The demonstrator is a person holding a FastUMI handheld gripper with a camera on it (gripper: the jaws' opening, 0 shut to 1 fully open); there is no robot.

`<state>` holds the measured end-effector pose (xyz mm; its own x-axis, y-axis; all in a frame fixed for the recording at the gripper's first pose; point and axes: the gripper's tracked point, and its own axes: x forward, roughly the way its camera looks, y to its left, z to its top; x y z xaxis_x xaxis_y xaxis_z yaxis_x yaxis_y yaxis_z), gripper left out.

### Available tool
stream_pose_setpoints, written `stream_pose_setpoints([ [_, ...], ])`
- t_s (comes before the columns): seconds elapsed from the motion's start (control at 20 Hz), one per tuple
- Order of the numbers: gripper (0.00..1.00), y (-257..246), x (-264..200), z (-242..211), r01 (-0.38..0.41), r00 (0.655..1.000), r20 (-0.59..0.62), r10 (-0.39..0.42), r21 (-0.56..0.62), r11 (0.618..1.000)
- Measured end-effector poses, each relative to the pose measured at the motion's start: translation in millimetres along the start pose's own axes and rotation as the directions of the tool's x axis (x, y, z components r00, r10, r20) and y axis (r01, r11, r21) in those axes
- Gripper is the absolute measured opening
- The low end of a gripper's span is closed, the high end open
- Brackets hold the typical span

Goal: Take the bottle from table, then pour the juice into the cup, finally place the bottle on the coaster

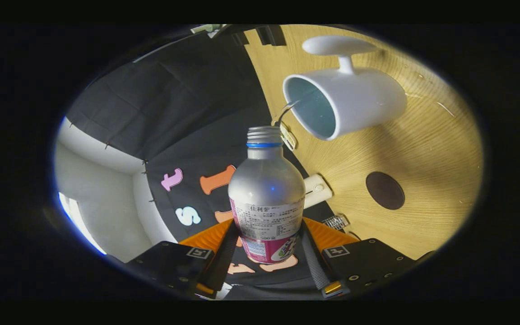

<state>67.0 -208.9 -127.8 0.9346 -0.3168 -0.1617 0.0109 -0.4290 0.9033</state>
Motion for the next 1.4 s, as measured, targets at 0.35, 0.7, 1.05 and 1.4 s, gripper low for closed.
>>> stream_pose_setpoints([
  [0.35, 0.75, 1.6, 1.3, -5.2, -0.005, 1.0, -0.005, 0.005, 0.036, 0.999],
  [0.7, 0.74, 13.4, 2.4, -12.2, -0.028, 1.0, -0.006, 0.028, 0.101, 0.995],
  [1.05, 0.75, 19.9, 0.7, -11.4, -0.045, 0.999, 0.009, 0.044, 0.155, 0.987],
  [1.4, 0.75, 25.6, 2.7, -11.5, -0.075, 0.997, 0.027, 0.071, 0.216, 0.973],
])
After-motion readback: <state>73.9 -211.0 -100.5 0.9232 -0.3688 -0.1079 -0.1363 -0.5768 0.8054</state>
